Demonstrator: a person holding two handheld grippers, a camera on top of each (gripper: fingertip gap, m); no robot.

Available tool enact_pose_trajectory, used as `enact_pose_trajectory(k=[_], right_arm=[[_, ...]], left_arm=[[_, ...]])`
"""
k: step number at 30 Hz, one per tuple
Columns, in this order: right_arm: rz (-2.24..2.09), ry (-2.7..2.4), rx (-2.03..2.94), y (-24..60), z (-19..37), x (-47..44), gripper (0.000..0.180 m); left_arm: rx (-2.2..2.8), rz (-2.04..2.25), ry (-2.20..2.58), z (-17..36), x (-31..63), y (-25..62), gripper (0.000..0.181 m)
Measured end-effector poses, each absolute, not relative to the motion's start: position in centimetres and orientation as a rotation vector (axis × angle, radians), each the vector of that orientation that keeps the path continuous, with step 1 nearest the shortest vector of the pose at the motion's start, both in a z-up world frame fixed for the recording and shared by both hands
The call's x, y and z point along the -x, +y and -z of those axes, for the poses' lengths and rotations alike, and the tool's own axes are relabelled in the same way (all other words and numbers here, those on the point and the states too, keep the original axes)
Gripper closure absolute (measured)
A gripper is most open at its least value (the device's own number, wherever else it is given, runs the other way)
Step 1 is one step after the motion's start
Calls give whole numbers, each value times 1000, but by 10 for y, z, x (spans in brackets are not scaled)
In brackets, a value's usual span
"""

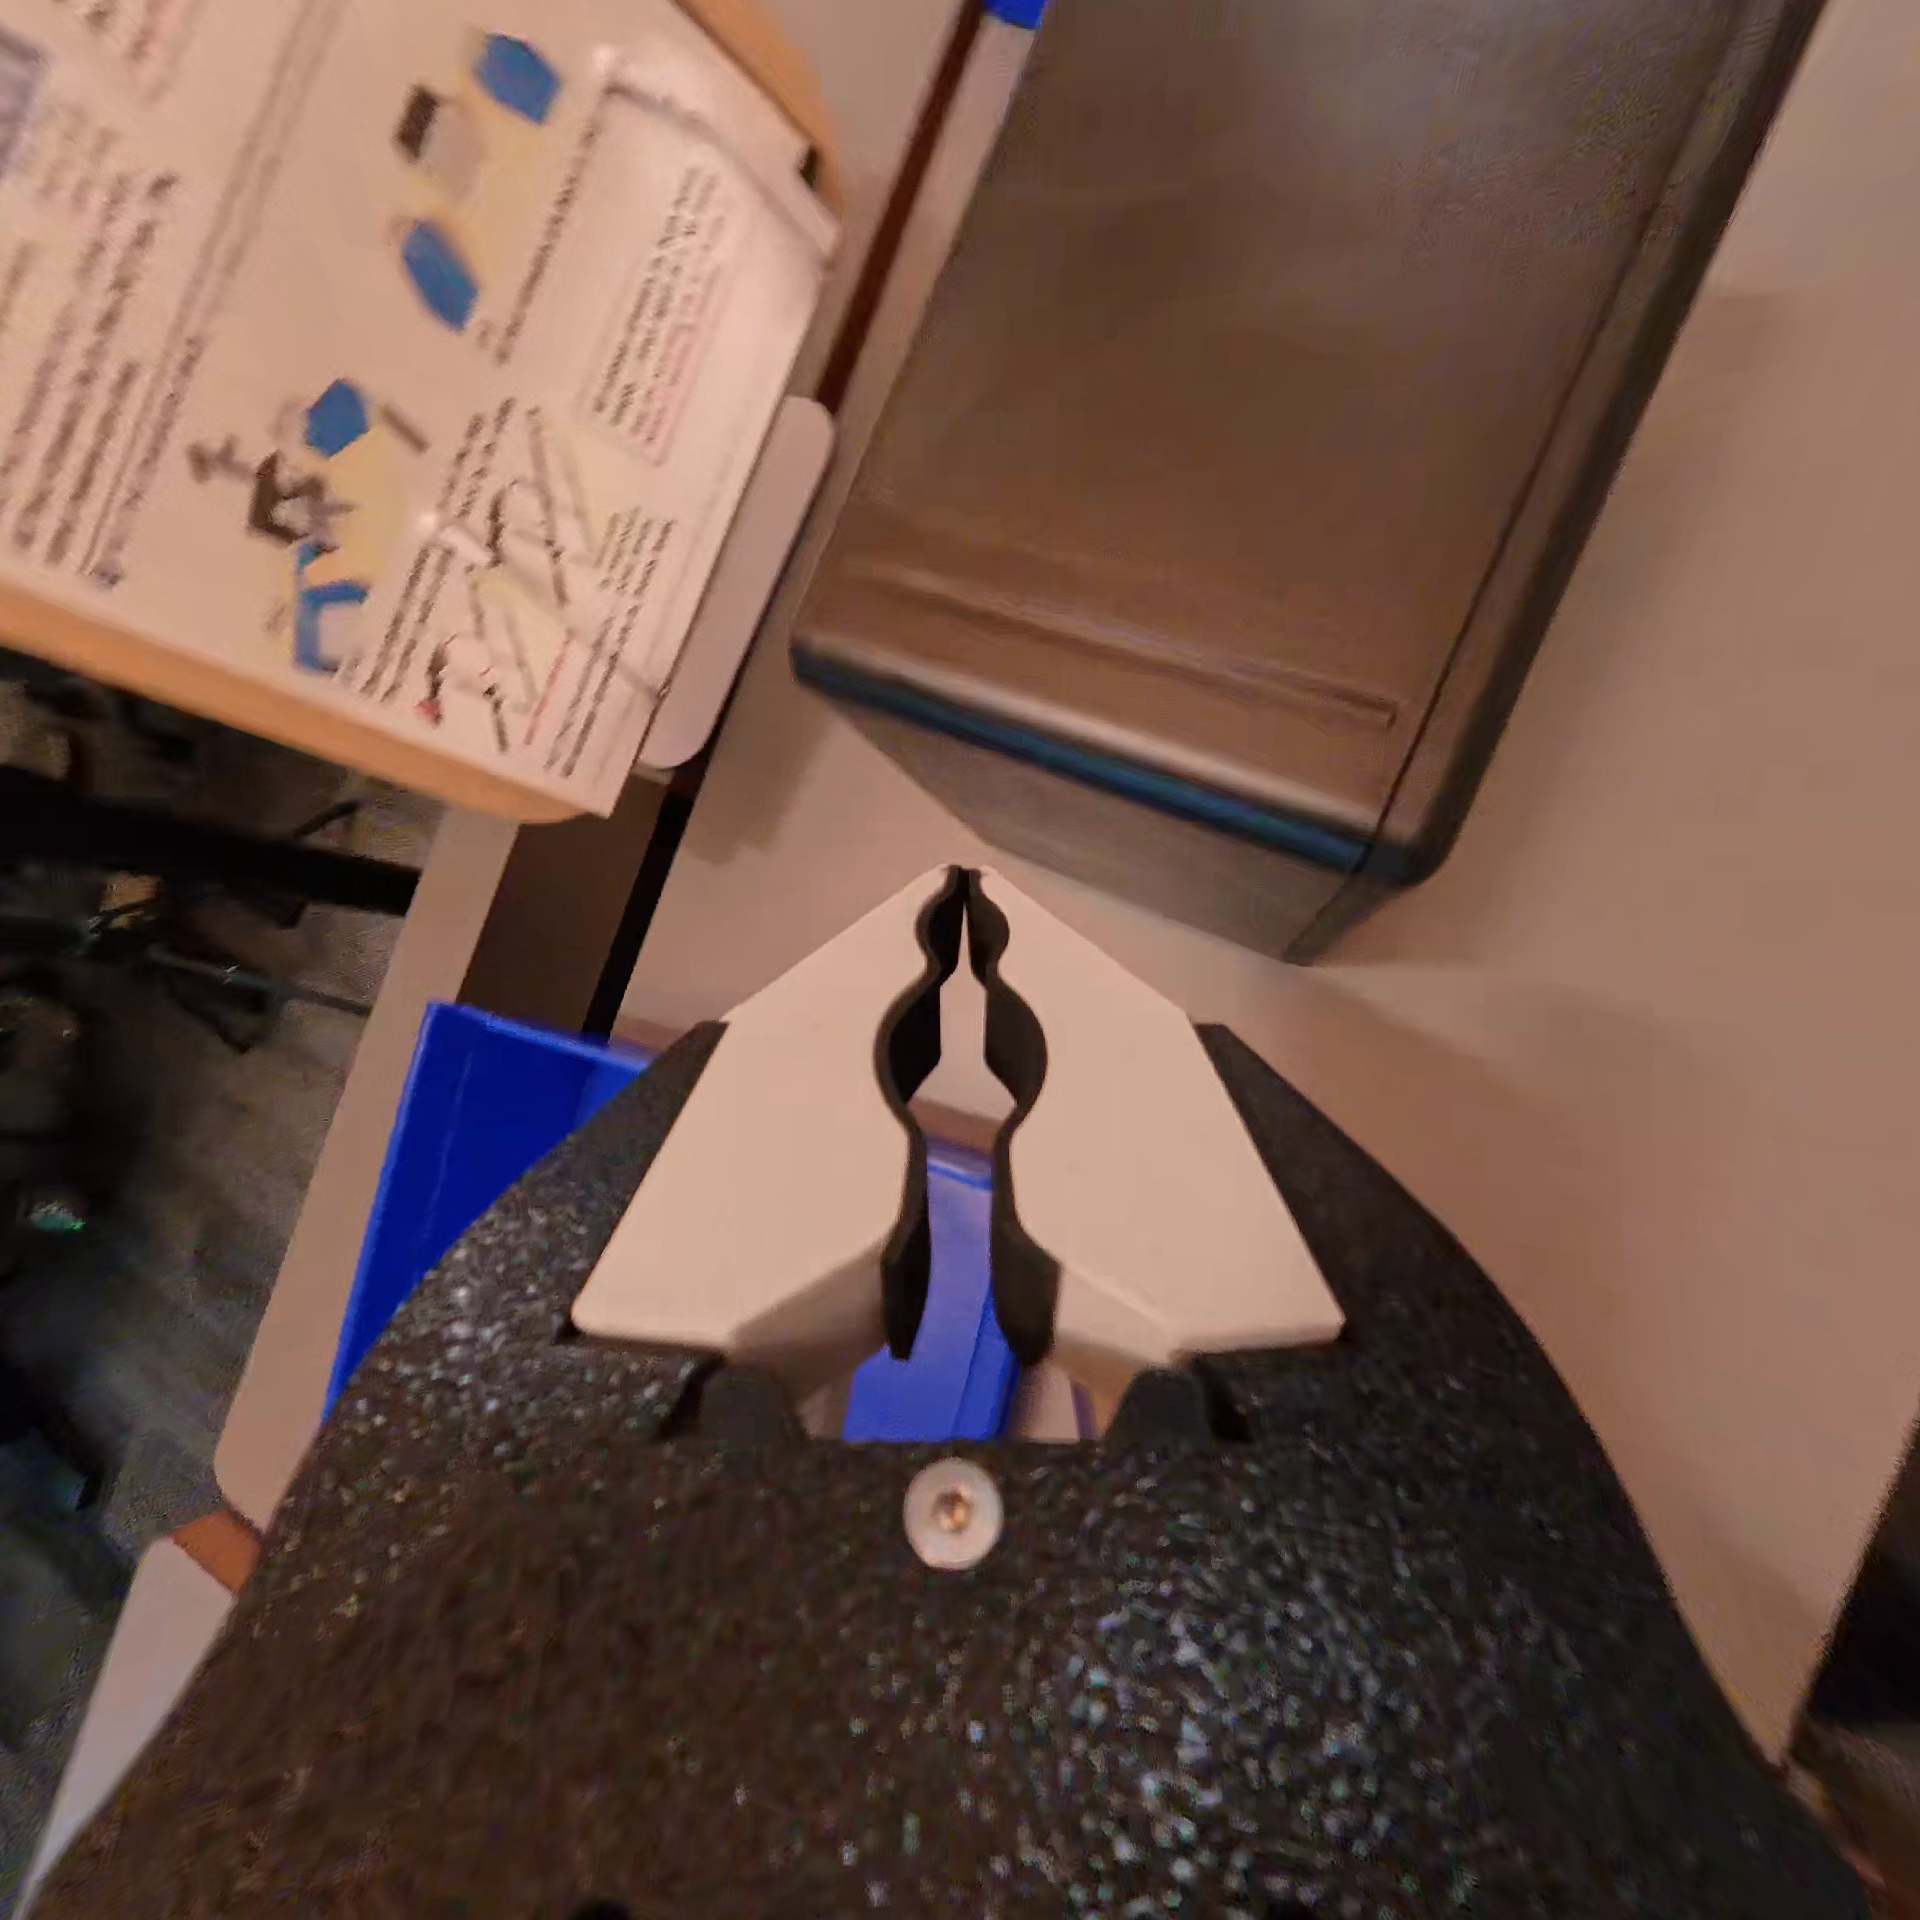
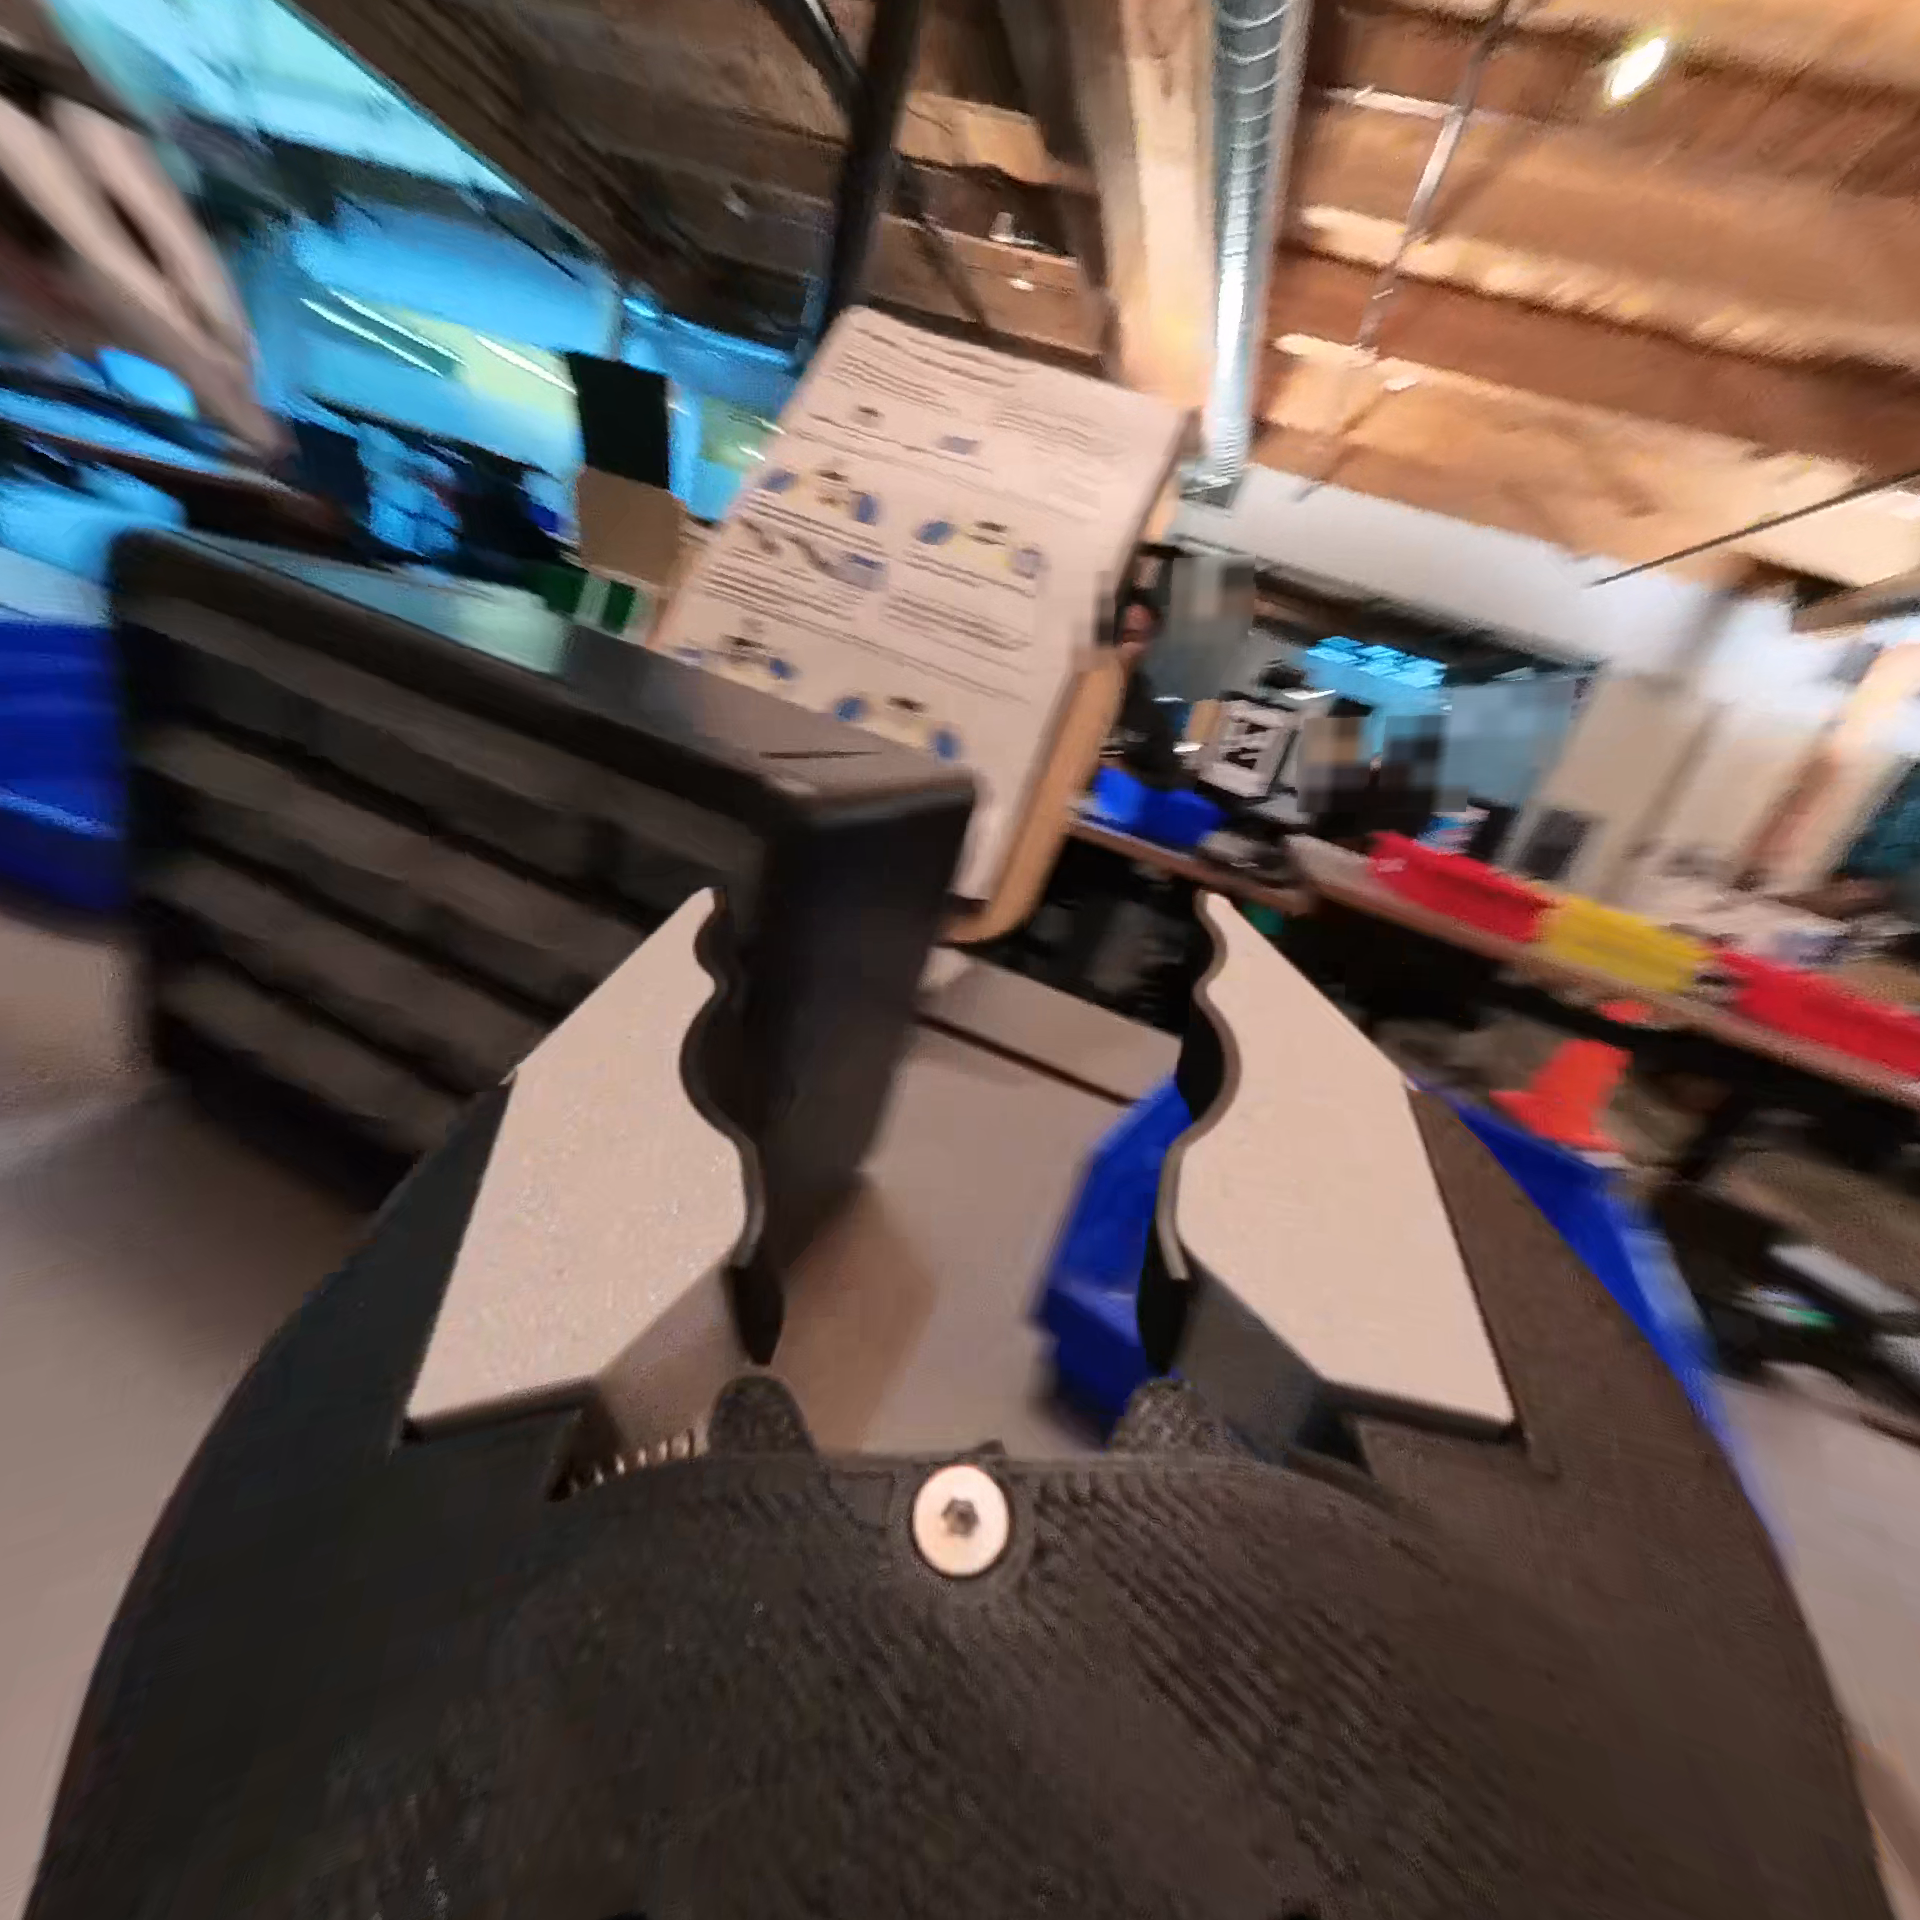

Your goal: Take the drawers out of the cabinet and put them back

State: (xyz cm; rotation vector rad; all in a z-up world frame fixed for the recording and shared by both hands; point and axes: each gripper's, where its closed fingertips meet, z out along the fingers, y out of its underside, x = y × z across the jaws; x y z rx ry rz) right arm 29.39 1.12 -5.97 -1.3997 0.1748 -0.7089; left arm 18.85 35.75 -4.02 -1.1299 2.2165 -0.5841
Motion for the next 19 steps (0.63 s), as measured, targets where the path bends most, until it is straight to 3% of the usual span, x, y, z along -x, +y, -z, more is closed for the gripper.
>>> enact_pose_trajectory(k=[6, 9, 19], right_arm=[[350, 208, 1416, 91, 106, -209, 106], [284, 164, 1498, 126, 129, -176, 95], [169, 137, 1587, 161, 157, -134, 85]], left_arm=[[1033, 394, 2526, 35, -225, 330, 181], [1037, 290, 2613, 40, -239, 325, 181], [995, 72, 2742, 69, -246, 332, 181]])
